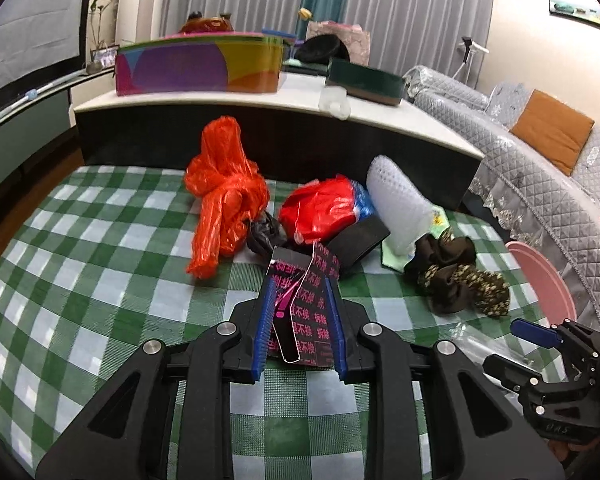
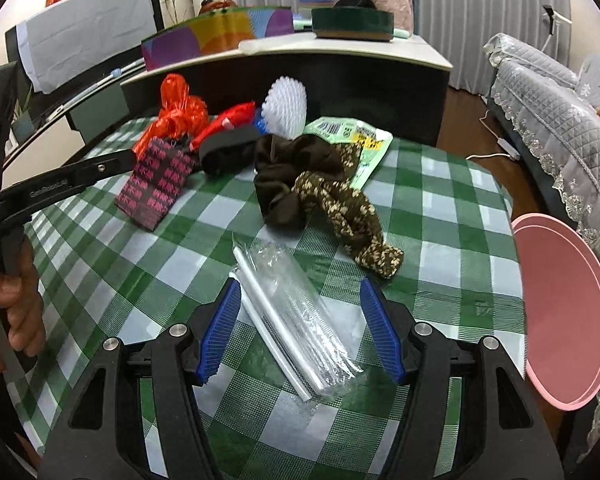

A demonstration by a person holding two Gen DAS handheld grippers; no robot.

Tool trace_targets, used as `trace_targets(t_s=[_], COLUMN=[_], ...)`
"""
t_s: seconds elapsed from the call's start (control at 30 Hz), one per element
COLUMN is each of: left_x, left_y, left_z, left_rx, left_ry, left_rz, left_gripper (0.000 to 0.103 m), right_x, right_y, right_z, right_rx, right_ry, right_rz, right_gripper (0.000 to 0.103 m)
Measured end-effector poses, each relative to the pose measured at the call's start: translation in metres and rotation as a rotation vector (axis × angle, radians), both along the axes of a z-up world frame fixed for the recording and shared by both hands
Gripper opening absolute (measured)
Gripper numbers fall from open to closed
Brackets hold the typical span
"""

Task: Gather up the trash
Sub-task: 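Grasp the clear plastic straws with the right gripper while the left grasps the pink-printed packet, then carry the straws and pink packet over the pink bin with both grippers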

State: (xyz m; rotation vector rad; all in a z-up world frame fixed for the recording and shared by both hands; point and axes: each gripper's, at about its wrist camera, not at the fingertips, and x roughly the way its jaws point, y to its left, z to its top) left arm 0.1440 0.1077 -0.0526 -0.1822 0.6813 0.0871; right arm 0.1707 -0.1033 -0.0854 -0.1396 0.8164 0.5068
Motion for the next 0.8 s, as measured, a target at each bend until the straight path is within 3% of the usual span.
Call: trace_targets(t_s=[0.2,0.53,0.7,0.8], left_x=[0.007,0.011,0.011,0.009], left_y=[-0.002,-0.005,-0.009,-0.013], left_z=[-0.008,-0.014,-0.012,-0.007], left_rx=[0.003,0.015,0.022,0.030], left_ry=[0.029,0.064,0.063,0.050], left_rz=[0.005,0.002,-0.015,-0.033], left_gripper=[0.026,0.025,0.007,0.004], right_x=[0.005,0.008,0.003,0.002], right_y=[-0.001,-0.001,0.002,0.002], right_z=[-0.003,-0.007,-0.006,-0.001], right_rx=[0.008,0.016,0.021,0.036], right_ry=[0.036,0.070,0.070,0.060], right_rz=[0.002,0.012,0.039,0.034], right_gripper=[0.061,0.031,0.014,0.009])
